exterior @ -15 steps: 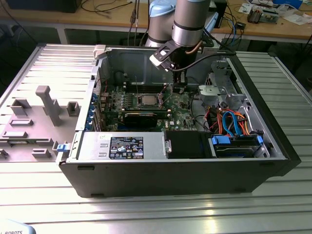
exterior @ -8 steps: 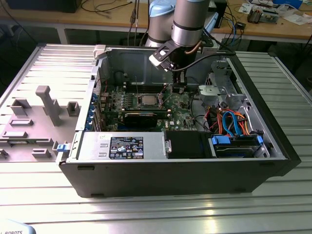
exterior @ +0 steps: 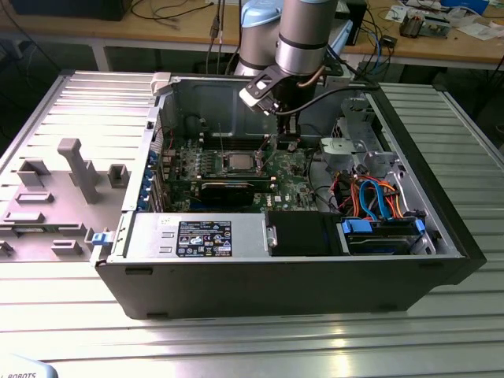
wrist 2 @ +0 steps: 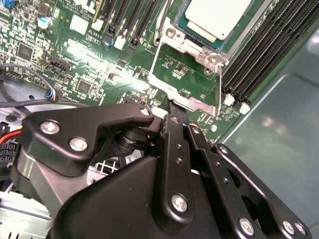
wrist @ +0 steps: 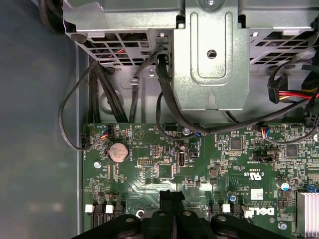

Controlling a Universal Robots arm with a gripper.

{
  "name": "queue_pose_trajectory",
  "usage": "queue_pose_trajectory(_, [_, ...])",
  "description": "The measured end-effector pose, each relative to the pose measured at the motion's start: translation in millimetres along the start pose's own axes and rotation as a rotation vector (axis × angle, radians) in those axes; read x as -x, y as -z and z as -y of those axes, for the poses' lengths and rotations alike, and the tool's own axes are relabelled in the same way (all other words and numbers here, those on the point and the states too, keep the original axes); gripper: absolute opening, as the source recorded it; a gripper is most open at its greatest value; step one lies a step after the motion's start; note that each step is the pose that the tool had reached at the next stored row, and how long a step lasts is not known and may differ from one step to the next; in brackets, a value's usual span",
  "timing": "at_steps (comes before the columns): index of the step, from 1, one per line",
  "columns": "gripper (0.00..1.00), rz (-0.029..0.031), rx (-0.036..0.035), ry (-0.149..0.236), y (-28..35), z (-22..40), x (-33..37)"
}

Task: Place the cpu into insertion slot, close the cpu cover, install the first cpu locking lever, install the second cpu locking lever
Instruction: 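Close the cpu cover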

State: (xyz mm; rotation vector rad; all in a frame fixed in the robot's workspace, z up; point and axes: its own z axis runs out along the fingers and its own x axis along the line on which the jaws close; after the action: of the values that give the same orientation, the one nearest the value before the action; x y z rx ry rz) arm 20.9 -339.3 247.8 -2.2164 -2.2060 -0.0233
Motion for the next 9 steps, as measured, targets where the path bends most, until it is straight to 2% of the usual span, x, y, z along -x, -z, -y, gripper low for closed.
queue_pose_trajectory(5, [0.11,-0.0002,0.0000,0.000,0.0,0.8,0.0])
queue_pose_trajectory(9, [0.11,-0.0002,0.0000,0.000,0.0,5.7,0.0])
